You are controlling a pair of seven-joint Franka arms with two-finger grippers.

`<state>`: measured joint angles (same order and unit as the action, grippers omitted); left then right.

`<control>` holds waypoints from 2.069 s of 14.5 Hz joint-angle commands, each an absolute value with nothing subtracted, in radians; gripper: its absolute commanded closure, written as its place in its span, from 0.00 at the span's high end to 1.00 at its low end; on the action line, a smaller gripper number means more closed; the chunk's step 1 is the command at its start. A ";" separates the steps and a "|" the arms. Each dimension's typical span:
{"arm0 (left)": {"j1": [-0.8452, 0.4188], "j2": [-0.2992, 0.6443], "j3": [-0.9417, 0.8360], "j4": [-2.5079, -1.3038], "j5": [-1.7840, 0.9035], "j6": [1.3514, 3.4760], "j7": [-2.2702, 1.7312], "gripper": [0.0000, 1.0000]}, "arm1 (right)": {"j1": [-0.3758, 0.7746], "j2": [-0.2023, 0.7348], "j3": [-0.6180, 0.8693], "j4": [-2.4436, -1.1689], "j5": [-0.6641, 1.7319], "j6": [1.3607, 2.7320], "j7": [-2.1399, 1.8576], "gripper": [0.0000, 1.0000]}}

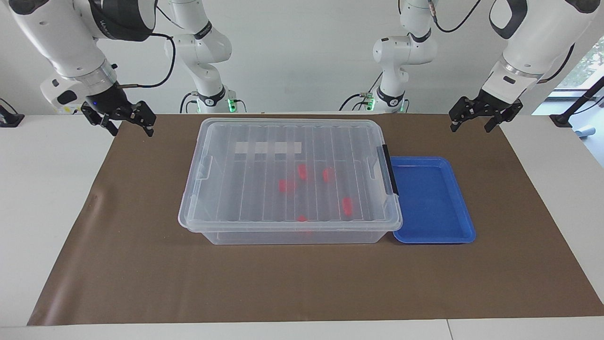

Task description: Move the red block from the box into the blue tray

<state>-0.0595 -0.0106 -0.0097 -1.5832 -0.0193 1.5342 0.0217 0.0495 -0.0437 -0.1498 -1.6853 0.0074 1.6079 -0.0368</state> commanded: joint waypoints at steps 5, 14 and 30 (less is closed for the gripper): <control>-0.051 -0.021 -0.011 -1.598 -0.031 1.539 0.031 1.00 | 0.034 -0.049 -0.140 -1.692 0.005 1.620 -0.055 1.00; -0.051 -0.021 -0.011 -1.598 -0.031 1.539 0.031 1.00 | 0.113 -0.025 -0.138 -1.759 0.018 1.785 0.069 1.00; -0.051 -0.021 -0.011 -1.598 -0.031 1.539 0.031 1.00 | 0.239 0.020 -0.138 -1.963 0.020 2.037 0.199 1.00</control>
<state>-0.0595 -0.0106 -0.0097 -1.5833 -0.0193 1.5342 0.0217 0.2318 0.0330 -0.1399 -1.9129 0.0094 1.9920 0.1863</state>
